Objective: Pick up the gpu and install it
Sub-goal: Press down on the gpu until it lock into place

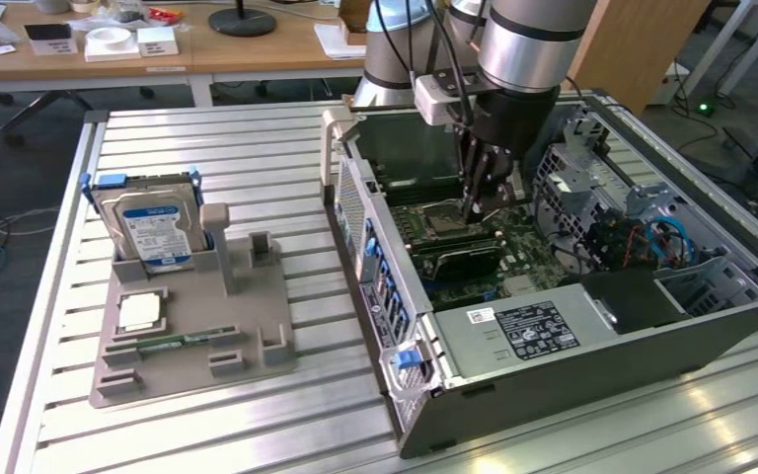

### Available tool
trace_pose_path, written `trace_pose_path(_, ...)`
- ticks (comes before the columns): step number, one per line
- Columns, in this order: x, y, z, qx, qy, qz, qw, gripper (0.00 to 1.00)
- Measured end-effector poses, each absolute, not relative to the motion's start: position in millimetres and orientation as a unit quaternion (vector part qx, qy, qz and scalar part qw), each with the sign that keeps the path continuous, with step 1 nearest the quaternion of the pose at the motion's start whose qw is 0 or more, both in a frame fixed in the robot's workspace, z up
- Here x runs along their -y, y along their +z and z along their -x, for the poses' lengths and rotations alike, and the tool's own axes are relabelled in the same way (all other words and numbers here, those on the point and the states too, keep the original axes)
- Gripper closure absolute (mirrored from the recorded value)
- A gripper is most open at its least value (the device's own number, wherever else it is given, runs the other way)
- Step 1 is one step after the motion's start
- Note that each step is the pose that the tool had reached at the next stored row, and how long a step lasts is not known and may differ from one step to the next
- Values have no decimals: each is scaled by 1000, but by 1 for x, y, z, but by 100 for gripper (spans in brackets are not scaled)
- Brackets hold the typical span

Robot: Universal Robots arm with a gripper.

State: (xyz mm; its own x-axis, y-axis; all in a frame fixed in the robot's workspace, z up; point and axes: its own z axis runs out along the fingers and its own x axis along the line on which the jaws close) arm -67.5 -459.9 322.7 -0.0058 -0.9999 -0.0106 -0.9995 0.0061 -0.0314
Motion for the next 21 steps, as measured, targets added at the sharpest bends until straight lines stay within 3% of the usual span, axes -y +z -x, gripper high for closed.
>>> trace_pose_path(21,456,311,68,-709,-7,705,16,89)
